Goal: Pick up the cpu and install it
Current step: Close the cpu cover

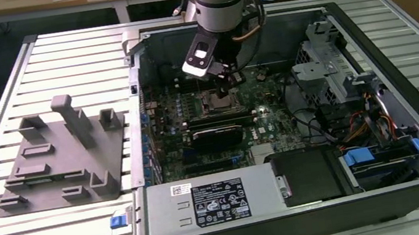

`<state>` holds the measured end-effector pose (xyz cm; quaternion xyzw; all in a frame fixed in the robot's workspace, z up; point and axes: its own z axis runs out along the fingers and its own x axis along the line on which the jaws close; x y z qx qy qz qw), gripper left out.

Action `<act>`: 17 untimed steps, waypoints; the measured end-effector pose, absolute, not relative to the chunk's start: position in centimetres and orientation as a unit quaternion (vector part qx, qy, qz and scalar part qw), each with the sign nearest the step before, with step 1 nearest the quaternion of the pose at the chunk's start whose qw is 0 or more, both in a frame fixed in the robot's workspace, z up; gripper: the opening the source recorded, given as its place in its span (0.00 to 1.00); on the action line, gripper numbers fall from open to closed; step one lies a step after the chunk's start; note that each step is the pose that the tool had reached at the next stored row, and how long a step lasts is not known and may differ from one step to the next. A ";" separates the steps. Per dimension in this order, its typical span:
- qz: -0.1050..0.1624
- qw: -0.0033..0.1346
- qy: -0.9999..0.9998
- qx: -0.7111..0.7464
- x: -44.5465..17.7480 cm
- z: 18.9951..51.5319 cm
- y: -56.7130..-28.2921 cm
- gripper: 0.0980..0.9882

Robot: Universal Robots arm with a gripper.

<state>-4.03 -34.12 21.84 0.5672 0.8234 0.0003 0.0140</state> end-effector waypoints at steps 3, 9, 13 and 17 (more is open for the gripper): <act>-0.001 0.015 0.838 0.545 -4.0 21.8 -34.1 0.01; -0.002 0.016 0.866 0.499 -4.0 21.8 -34.1 0.01; -0.001 0.016 0.884 0.467 -4.0 21.7 -34.1 0.01; -0.001 0.017 0.900 0.435 -4.0 21.7 -34.1 0.01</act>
